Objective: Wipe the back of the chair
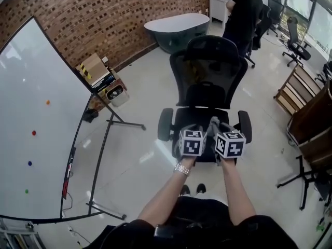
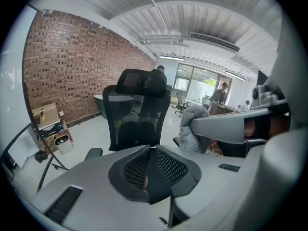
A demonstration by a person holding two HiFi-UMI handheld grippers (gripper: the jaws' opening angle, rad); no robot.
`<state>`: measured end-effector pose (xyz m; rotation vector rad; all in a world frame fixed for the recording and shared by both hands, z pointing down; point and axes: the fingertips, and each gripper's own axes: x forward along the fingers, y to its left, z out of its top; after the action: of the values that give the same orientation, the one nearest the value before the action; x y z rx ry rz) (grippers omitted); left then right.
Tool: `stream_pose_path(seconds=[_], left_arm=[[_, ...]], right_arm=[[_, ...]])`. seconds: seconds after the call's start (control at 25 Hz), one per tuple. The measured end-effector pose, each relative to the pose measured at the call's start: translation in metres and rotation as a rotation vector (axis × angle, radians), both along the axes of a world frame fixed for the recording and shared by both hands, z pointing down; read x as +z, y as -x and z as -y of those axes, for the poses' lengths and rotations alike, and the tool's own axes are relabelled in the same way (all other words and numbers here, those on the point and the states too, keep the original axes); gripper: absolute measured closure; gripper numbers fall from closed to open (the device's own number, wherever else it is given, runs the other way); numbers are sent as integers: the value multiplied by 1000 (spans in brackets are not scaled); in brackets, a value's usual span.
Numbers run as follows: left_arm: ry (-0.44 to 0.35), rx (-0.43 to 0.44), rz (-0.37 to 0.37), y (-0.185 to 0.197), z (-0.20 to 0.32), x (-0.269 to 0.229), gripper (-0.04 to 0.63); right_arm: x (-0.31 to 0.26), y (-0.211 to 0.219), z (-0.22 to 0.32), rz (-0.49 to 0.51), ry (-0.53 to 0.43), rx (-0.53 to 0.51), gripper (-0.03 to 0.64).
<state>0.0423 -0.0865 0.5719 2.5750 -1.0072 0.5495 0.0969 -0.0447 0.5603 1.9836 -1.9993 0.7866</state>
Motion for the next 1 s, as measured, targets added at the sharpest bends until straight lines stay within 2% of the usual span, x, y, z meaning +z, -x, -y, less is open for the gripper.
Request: stream_pose_path(seconds=[0.24, 0.6, 1.0], left_arm=[[-52, -14, -12, 0, -1, -26, 555], [-49, -67, 4, 16, 4, -27, 555], [-61, -78, -6, 13, 7, -35, 555]], right_arm=[[-21, 17, 9, 3, -54, -57, 572], [-24, 34, 16, -9, -44, -125, 572], [-33, 25, 21, -7, -67, -117, 572]])
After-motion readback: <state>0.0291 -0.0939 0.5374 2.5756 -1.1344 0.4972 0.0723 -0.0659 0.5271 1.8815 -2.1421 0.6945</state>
